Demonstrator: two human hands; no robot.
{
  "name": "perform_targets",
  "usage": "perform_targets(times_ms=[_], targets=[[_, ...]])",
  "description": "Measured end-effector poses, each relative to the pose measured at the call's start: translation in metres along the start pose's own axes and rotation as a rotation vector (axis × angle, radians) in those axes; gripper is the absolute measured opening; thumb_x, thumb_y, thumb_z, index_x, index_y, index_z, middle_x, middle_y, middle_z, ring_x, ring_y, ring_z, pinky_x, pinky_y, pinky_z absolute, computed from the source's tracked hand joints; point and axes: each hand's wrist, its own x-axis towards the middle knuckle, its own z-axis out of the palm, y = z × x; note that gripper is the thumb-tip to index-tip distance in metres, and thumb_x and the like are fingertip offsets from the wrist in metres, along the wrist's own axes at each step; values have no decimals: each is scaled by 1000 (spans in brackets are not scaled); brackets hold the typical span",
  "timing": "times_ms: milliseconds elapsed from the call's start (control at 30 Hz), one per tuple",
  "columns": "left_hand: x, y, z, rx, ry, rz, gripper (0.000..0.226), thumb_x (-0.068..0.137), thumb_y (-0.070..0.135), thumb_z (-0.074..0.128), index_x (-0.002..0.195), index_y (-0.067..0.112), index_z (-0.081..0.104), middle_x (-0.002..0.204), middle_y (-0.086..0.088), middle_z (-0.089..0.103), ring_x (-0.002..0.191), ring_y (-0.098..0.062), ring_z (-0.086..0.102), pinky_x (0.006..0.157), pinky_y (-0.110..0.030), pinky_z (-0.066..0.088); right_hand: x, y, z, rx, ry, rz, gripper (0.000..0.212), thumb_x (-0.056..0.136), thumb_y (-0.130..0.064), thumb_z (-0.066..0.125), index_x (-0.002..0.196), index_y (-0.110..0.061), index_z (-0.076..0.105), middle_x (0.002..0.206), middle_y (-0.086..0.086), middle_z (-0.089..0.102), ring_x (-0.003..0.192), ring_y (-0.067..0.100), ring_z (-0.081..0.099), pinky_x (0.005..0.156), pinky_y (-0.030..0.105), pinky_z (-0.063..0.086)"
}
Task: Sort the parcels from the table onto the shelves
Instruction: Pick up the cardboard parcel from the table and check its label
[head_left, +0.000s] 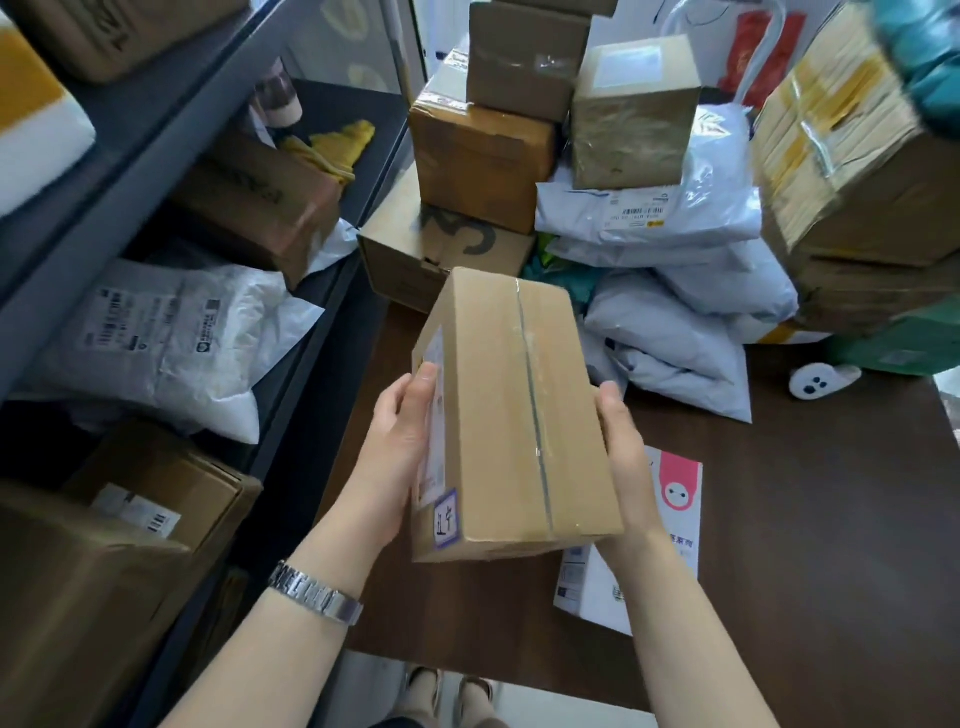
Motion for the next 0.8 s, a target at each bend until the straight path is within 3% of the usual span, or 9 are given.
perform_targets(times_ms=[67,167,233,367,500,567,633,700,800], targets=[[-1,5,-2,15,21,17,84,79,69,64,141,16,46,110,-2,79,92,-13,79,72,-27,61,-7,-13,-2,-15,-82,84,43,104,-51,39,111,-23,72,96,-4,79,86,9,76,80,31,58],[-3,14,-2,46,75,57,71,76,58,69,134,23,48,111,5,75,89,-8,78,67,-20,58,-3,-15,-7,-81,-63,152,34,93,-52,54,118,-32,67,110,-6,79,93,5,77,83,32,58],[-5,22,-4,89,104,112,66,71,58,70,127,26,54,116,5,71,97,-9,73,71,-22,55,-3,-13,-9,11,-47,189,40,95,-49,54,127,-27,66,123,-1,77,109,15,74,91,39,59],[0,28,-14,32,117,176,14,91,39,66,103,32,64,99,5,71,89,-12,67,75,-27,55,0,4,-7,158,51,208,43,105,-34,47,140,-10,55,142,20,64,134,38,59,113,54,46],[1,24,-9,-55,84,207,13,99,39,55,108,33,62,98,7,71,77,-2,70,65,-21,57,-2,10,10,44,148,82,24,107,-20,49,124,-33,57,135,11,66,112,26,68,83,32,57],[0,24,-5,-73,81,206,15,102,39,49,110,32,60,92,12,71,69,5,70,58,-16,56,0,11,13,-10,200,16,24,106,-17,51,114,-38,61,132,6,66,118,29,67,84,31,57],[-1,25,-3,-77,92,201,15,103,39,47,110,33,58,93,12,71,74,2,70,62,-18,57,3,13,14,-19,223,-12,21,105,-26,54,117,-35,68,135,5,67,126,30,64,102,44,55],[-3,27,-2,-75,103,204,14,103,39,46,111,36,57,106,5,70,86,-7,69,72,-26,57,3,13,17,-16,167,-18,39,99,-50,54,131,-32,67,142,6,65,129,28,64,112,56,47],[-3,29,-2,-55,111,237,14,103,39,46,111,41,58,111,2,71,88,-7,70,72,-27,57,-1,9,22,50,60,20,70,94,-69,44,146,-25,55,143,9,66,132,29,63,113,53,47]])
